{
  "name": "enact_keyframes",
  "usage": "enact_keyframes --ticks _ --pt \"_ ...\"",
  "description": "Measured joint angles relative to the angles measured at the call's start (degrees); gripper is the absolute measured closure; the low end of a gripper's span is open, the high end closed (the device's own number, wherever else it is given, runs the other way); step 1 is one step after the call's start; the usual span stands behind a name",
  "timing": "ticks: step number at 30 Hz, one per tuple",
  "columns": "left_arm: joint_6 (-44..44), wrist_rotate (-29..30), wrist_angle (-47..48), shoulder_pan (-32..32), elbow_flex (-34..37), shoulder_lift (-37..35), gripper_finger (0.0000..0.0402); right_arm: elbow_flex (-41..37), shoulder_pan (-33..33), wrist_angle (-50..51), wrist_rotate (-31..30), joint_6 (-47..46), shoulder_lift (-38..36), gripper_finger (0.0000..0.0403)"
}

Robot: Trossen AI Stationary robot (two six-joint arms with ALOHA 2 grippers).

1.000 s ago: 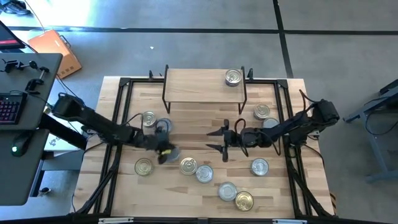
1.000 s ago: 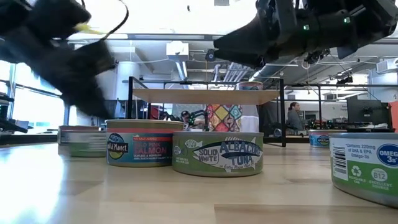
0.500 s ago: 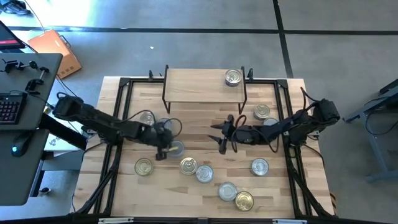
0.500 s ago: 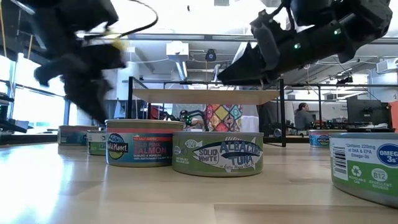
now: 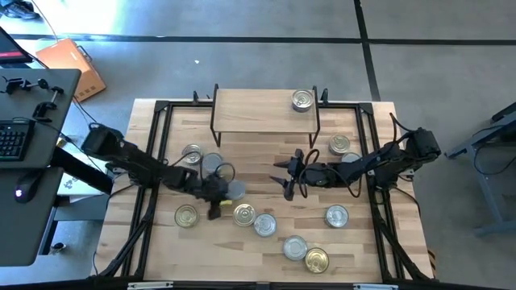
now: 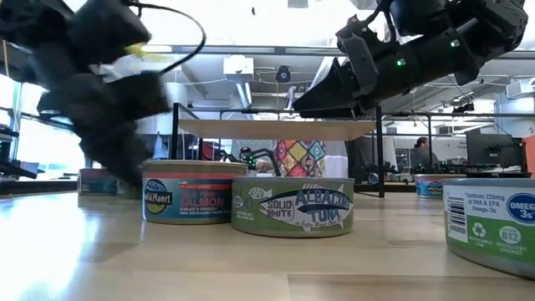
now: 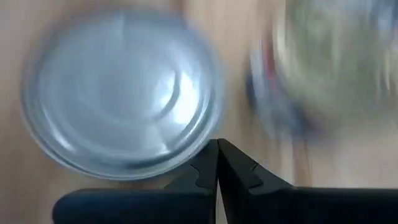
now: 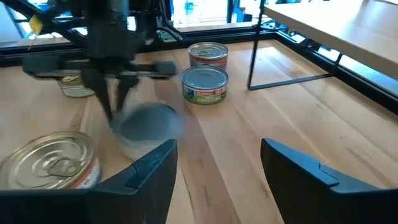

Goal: Stack canned seafood by type on shelf
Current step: Put the bottom left light green tuna can on the shelf

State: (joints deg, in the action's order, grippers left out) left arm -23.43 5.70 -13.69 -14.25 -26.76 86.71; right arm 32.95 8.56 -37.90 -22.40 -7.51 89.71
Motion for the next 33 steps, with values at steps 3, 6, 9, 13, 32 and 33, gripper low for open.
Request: enact_keyframes --ticks 3,6,9,13,32,33 --pt "7.8 4.1 -19.0 2.6 -1.1 4.3 0.0402 0.0 0.0 0.0 0.6 0.2 0.0 0.0178" --pt "13.8 1.7 -27.3 4.7 -3.4 6.1 0.0402 0.0 0.0 0.9 0.8 1.4 0.0 0.0178" --pt "16.1 -0.6 -23.7 6.1 -5.7 4.7 0.0402 0.0 0.0 2.4 0.8 1.1 0.0 0.0178" --pt "17.9 -0.5 -14.5 7.2 -6.5 2.5 0.0402 0.0 0.0 7.5 2.3 2.2 0.0 0.0177" --pt "19.9 14.6 -1.1 9.0 -6.4 2.6 0.0402 7.6 -6.2 4.5 15.2 31.8 14.1 0.0205" --pt "19.6 15.0 -0.6 9.0 -6.4 2.6 0.0402 8.8 -6.5 4.9 14.4 30.4 15.0 0.0208"
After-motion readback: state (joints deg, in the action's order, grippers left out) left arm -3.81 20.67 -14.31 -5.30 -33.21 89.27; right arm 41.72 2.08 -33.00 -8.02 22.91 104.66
